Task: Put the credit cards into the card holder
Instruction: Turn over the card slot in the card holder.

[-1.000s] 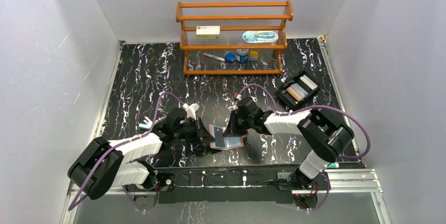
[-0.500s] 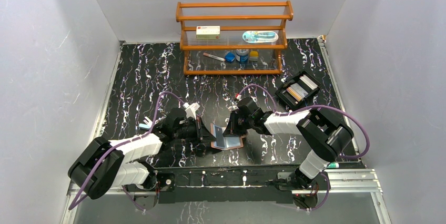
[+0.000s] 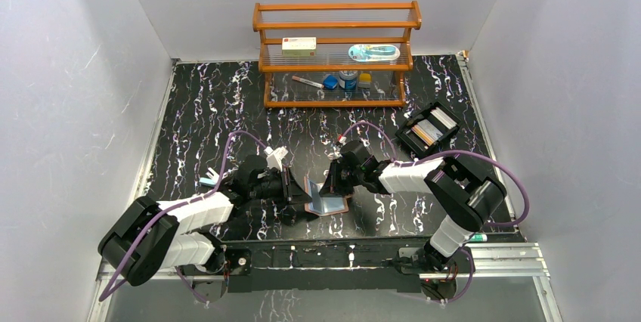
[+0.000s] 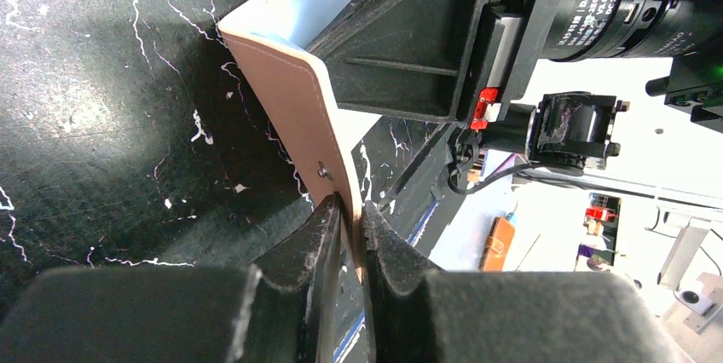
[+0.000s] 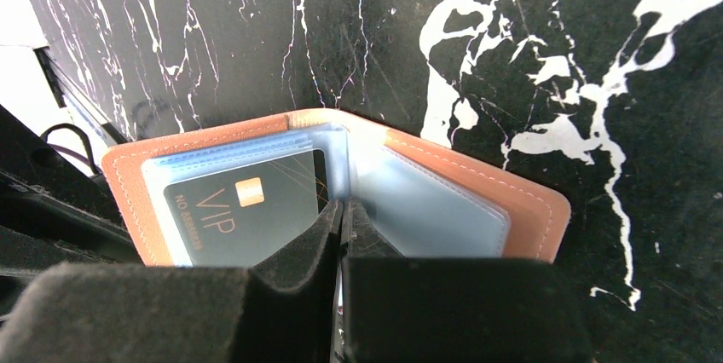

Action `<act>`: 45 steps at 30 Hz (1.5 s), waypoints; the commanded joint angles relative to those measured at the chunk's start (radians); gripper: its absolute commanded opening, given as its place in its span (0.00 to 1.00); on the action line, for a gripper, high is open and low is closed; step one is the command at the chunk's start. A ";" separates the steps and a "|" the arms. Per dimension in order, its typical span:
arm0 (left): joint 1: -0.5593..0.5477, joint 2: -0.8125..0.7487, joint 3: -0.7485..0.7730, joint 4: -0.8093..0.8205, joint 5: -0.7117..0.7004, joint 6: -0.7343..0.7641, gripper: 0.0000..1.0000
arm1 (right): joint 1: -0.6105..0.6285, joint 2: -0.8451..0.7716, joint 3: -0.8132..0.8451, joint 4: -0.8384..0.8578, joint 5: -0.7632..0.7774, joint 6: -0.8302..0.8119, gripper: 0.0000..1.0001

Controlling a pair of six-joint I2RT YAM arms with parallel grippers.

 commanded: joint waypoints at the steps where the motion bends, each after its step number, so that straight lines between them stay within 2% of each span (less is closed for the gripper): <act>1: -0.005 -0.007 -0.004 0.065 0.037 0.016 0.08 | 0.015 0.029 -0.013 -0.017 0.005 -0.008 0.08; 6: -0.005 -0.001 -0.007 0.082 0.045 0.016 0.06 | 0.014 0.028 -0.013 -0.017 0.004 -0.006 0.08; 16: -0.005 -0.004 -0.017 0.119 0.058 0.008 0.07 | 0.015 0.029 -0.012 -0.012 0.001 -0.007 0.08; 22: -0.005 0.012 -0.013 0.123 0.059 0.005 0.00 | 0.016 0.027 -0.011 -0.009 -0.004 -0.003 0.09; 31: -0.005 0.065 0.090 -0.120 -0.014 0.057 0.00 | 0.029 -0.016 0.028 -0.107 0.063 -0.023 0.14; 38: -0.005 0.031 0.172 -0.321 -0.074 0.120 0.00 | 0.029 -0.102 0.079 -0.253 0.131 -0.096 0.22; 45: -0.005 0.006 0.247 -0.517 -0.131 0.204 0.00 | 0.029 -0.193 0.104 -0.345 0.199 -0.136 0.23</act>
